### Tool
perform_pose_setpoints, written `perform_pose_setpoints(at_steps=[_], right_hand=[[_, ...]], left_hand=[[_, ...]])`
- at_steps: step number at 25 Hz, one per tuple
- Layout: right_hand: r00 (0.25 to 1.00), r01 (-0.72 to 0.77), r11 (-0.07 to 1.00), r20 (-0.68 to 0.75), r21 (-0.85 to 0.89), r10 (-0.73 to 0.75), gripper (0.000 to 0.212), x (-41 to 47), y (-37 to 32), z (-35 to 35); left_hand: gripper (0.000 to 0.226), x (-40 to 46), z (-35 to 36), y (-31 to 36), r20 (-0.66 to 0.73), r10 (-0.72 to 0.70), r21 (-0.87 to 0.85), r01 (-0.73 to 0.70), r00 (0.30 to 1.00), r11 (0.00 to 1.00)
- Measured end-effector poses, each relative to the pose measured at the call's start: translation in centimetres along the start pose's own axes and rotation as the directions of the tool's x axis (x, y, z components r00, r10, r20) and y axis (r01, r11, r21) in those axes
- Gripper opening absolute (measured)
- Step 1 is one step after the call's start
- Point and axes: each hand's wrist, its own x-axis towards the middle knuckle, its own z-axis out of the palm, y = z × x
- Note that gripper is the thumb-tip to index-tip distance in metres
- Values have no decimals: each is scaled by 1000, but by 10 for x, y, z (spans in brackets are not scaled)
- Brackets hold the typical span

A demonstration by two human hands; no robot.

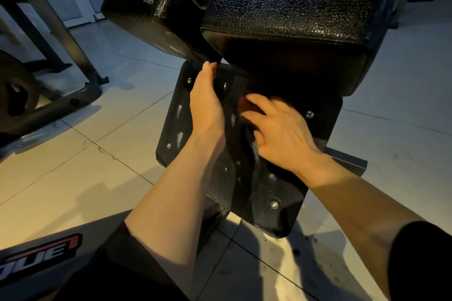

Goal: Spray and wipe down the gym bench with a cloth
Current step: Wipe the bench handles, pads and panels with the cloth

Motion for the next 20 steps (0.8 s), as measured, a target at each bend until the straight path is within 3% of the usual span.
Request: perform_pose_setpoints(at_steps=[2,4,7,10,11,15,18,20], right_hand=[[974,187,982,-121,-32,-189,47,8,-18,-6],[952,222,972,-201,-73,-232,50,18,-26,-15],[969,143,977,-178,-161,-171,60,16,-8,-12],[993,-113,993,-39,-23,112,65,-3,15,0],[991,-131,991,-14,22,131,64,-8,19,0],[973,205,978,-102,-36,-208,65,-1,13,-19],[978,155,986,-134,-58,-162,70,6,5,-22],[998,33,999,-46,-34,-34,71,-3,17,-16]], left_hand=[[34,5,0,1,-28,-2,-47,1,1000,999],[34,5,3,-2,-35,10,-83,-13,999,996],[33,-3,5,-1,2,25,-11,-25,1000,1000],[32,-10,4,4,41,-17,61,14,999,998],[33,-10,4,5,46,-29,78,26,999,997],[30,-15,10,7,75,-38,10,37,996,999],[34,-15,18,1,43,-22,-2,22,999,1000],[39,-14,22,-3,20,-20,22,19,1000,1000]])
